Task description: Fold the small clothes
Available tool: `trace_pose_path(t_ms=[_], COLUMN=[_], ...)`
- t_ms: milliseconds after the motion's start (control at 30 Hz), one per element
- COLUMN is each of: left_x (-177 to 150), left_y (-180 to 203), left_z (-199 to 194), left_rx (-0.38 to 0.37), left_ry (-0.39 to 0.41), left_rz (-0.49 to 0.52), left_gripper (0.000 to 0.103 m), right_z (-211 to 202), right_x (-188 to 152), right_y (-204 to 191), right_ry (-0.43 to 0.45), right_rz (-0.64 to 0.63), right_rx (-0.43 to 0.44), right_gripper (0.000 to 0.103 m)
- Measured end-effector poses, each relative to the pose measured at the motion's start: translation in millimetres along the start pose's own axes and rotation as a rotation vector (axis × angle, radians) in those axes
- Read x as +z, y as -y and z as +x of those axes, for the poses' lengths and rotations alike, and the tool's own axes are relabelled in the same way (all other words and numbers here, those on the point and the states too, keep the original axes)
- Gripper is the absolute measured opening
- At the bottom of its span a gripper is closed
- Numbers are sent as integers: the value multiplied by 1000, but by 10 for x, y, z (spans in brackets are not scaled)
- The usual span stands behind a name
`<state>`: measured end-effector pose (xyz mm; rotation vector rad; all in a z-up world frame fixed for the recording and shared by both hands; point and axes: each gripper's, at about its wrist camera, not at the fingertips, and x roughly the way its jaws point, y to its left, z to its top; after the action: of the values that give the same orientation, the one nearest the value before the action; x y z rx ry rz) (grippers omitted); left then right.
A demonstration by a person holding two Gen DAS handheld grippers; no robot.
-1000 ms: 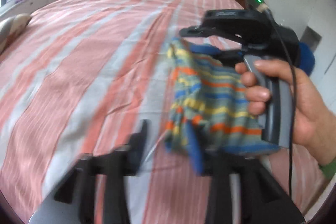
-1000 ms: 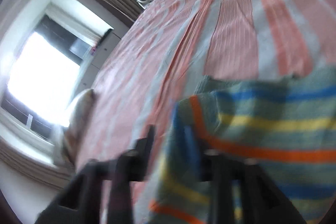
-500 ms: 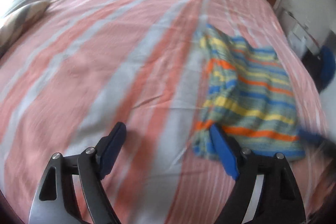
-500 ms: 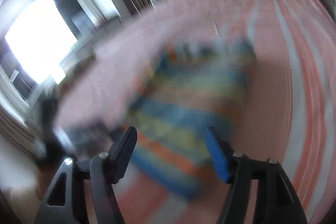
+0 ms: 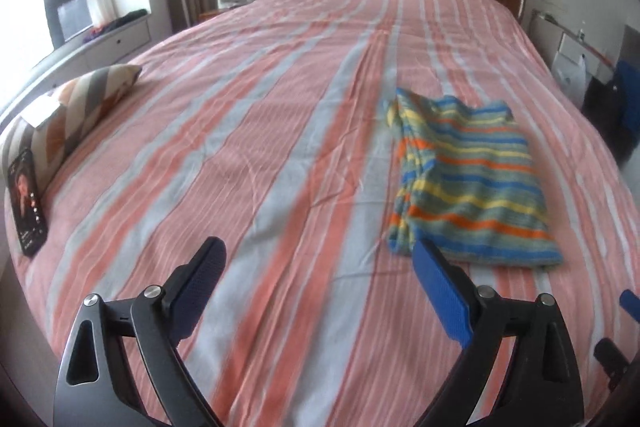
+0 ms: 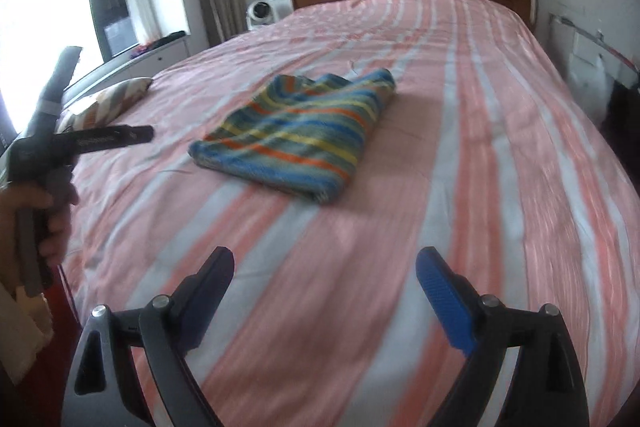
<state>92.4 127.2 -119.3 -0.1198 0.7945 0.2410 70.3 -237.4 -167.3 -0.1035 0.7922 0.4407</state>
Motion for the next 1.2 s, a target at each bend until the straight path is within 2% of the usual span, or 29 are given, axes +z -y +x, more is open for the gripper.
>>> trace_pose_path(t_ms=[267, 433, 500, 633, 767, 900, 1000, 1067, 1133, 1200], left_x=[-51, -211, -242, -52, 390, 796, 915, 945, 940, 938], left_y=[40, -12, -23, -14, -3, 190, 405, 516, 613, 685], left_z=[-18, 182, 197, 271, 502, 970, 1295, 1479, 1642, 1757], left_rx=[-9, -158, -200, -333, -438, -465, -489, -477, -421, -354], left_ry=[-4, -101, -112, -137, -156, -234, -288, -313, -324, -333], left_rz=[26, 23, 25, 21, -32, -1, 18, 18, 52, 102], left_gripper=[95, 95, 95, 95, 95, 95, 95, 95, 95, 96], right_z=[-35, 42, 56, 111, 246, 560, 935, 1197, 1495, 1847], right_x=[-139, -271, -331, -340, -7, 530, 847, 1023, 1155, 1204], right_y=[143, 240, 310, 450, 651, 1033, 1239, 1274, 1247, 1180], right_ry=[-20, -45, -55, -69, -62, -34, -44, -55, -79, -157], right_rz=[49, 59, 83, 142, 217, 373, 471, 507, 550, 604], right_rx=[-47, -95, -91, -63, 28, 146, 220, 255, 339, 425], right_gripper=[92, 92, 92, 92, 92, 90, 81, 76, 76, 76])
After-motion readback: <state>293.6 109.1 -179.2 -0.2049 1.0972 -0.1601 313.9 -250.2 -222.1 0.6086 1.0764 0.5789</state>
